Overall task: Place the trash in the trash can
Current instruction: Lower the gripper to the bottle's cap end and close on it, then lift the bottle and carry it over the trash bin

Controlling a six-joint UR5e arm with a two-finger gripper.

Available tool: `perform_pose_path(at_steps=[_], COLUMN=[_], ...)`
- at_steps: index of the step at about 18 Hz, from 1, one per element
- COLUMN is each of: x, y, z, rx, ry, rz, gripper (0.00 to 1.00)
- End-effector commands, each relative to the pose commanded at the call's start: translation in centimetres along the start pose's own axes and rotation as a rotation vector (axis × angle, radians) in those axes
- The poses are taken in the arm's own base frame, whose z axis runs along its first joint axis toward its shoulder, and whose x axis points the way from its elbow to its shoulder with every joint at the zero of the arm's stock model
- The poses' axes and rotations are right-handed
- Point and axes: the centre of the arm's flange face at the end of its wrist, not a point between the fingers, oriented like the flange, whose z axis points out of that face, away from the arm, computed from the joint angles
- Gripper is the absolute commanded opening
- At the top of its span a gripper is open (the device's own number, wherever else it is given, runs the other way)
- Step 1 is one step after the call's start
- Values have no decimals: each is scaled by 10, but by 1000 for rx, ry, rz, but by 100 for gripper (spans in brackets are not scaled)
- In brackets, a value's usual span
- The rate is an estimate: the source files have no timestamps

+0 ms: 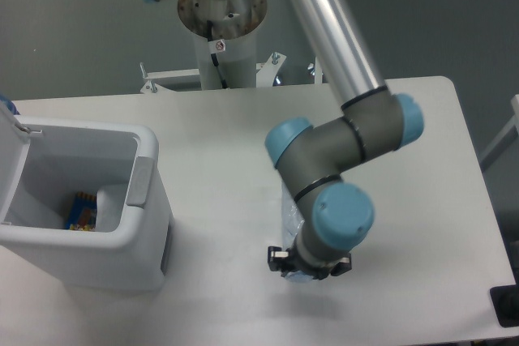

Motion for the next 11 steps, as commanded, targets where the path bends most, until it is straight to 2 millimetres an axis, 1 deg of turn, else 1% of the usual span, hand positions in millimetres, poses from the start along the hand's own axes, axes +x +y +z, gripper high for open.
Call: perform_pose_path(at_steps=[3, 4, 7, 9, 11], x=[-2, 1, 21, 37, 48], y=[-1, 0, 5, 8, 4], z=[-59, -78, -127, -153, -177], rx=[143, 185, 280, 341, 415], ry=[76, 100, 136, 188, 251], rz=[-15, -15, 5, 11, -11], gripper=[32, 32, 32, 32, 32])
